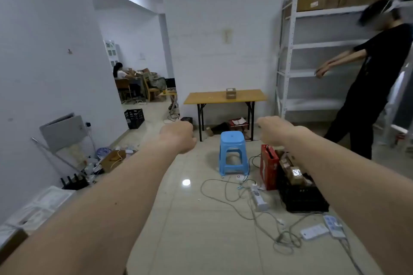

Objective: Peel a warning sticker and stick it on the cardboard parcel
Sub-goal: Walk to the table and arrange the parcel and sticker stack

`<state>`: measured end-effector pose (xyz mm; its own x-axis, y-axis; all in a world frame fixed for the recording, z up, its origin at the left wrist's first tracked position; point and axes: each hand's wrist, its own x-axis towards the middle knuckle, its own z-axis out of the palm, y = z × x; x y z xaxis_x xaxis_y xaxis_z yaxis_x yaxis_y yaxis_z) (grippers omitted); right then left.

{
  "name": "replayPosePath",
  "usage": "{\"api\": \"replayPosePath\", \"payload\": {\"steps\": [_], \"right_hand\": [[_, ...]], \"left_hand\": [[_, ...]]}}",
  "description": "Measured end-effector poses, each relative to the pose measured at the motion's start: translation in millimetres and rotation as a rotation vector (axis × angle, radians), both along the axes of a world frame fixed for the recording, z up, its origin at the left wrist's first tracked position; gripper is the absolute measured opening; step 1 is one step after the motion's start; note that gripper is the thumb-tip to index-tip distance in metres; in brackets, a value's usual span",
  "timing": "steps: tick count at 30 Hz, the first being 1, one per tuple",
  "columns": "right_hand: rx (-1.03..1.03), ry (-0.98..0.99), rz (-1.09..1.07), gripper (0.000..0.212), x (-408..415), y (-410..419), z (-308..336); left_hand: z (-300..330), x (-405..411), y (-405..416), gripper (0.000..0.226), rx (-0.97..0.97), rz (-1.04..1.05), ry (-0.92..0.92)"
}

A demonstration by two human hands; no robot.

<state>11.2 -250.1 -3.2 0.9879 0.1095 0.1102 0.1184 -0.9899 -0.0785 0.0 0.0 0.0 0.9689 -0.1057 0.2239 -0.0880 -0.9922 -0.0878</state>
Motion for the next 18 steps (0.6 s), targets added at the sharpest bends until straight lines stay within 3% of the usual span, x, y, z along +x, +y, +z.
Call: {"api": "replayPosePath", "payload": {"steps": [4, 11, 18], "right_hand": [[0.021, 0.077, 0.01, 0.065, 14.0, 24.8, -14.9], [-0.017, 0.087, 0.05, 0.049, 88.7, 33.1, -21.5], [-0.047, 0.083, 0.061, 0.049, 202.9, 9.2, -24.8]], "left_hand": [[-11.7, 17.6, 17.4, 0.04, -0.022, -0.005, 0.093], [-26.1, 92.0, 29.1, 0.042, -0.081, -0.011, 0.125], [-30.6, 211.8, 9.8, 0.041, -0.073, -0.008, 0.147]]}}
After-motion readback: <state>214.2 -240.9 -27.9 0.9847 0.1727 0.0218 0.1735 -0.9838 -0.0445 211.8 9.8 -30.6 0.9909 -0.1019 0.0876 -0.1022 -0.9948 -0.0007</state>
